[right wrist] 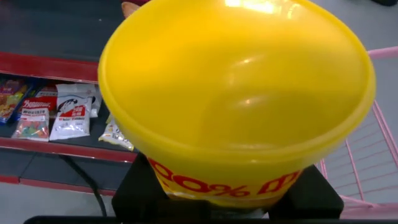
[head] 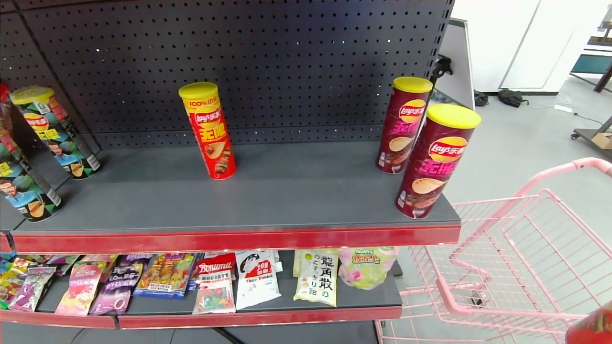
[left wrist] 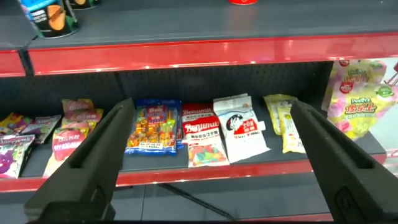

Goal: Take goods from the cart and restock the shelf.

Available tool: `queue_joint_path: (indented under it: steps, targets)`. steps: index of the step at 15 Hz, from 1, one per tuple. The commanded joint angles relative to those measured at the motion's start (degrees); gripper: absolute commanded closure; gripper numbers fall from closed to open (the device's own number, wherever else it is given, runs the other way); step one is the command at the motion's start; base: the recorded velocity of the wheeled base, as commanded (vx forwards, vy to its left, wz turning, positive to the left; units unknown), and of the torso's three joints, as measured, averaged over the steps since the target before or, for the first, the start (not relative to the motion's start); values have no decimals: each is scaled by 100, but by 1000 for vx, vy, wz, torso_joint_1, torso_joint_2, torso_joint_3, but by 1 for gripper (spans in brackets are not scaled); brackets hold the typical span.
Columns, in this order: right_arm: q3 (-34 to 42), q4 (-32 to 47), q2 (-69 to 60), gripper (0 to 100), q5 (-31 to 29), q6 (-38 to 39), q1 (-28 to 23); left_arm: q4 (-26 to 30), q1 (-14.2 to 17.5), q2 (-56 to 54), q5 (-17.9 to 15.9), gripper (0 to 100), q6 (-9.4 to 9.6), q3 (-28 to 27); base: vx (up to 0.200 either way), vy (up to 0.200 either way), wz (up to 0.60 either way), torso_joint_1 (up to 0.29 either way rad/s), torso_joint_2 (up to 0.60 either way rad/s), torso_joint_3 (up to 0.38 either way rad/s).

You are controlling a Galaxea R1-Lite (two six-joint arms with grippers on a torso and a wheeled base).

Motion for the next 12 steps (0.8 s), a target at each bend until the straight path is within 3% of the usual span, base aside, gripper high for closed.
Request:
queue_joint_path:
  steps: [1, 12]
  targets:
    - [16, -3, -60, 100, 94, 5, 3, -1, 4, 5, -4, 0, 6, 0, 0, 200, 0, 17, -2, 2]
    - [25, -3, -95, 100, 323, 14, 3, -1, 4, 5, 5, 0, 24, 0, 0, 200, 0, 3, 3, 2]
